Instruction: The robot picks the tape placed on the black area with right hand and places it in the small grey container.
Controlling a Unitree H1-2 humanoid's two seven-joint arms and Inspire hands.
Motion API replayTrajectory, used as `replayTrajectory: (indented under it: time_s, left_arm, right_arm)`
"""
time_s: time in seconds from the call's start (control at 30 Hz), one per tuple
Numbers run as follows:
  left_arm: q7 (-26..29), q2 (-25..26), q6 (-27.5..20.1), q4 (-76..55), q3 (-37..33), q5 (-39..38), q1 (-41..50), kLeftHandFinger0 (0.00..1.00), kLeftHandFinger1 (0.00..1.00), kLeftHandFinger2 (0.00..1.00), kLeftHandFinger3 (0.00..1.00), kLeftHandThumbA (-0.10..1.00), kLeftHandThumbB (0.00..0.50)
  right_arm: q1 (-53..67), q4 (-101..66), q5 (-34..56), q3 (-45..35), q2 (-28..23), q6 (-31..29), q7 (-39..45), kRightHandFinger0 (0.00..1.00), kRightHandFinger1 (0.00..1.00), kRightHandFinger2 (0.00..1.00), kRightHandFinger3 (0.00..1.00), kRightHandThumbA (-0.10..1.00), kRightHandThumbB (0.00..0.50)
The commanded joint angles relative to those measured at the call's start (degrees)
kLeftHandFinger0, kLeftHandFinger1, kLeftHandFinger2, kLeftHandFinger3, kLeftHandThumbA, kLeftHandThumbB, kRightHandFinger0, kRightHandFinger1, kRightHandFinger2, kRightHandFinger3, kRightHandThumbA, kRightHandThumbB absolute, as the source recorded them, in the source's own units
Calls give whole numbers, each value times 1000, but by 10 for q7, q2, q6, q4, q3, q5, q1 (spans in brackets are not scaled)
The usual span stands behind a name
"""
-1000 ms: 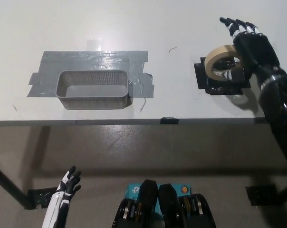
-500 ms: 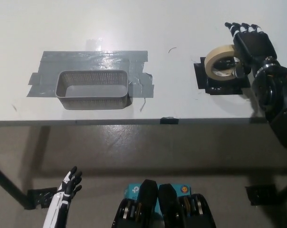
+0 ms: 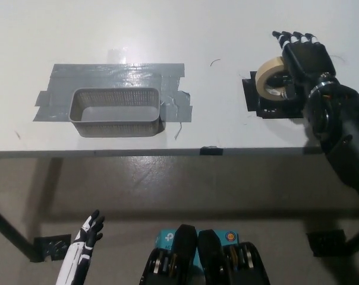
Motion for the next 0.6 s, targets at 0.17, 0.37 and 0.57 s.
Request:
replayTrajectory:
  time_s: [0.17,0.37,0.57]
  left_arm:
    - [4,7,-35,-10,-4,17,5,1000,1000,1000,1000,1000,164]
    - [1,10,-33,-12,-7,22,3,1000,1000,1000,1000,1000,172]
    - [2,9,-37,-9,-7,20,0,1000,1000,1000,1000,1000,164]
  right_arm:
    - [-79,73,9,3,9,-7,-23,1000,1000,1000,1000,1000,370]
    - [-112,159,-7,25,15,-36,-87,1000,1000,1000,1000,888,333]
    - [-150,276,-12,84,20,-48,-82,107,161,310,809,-100,329]
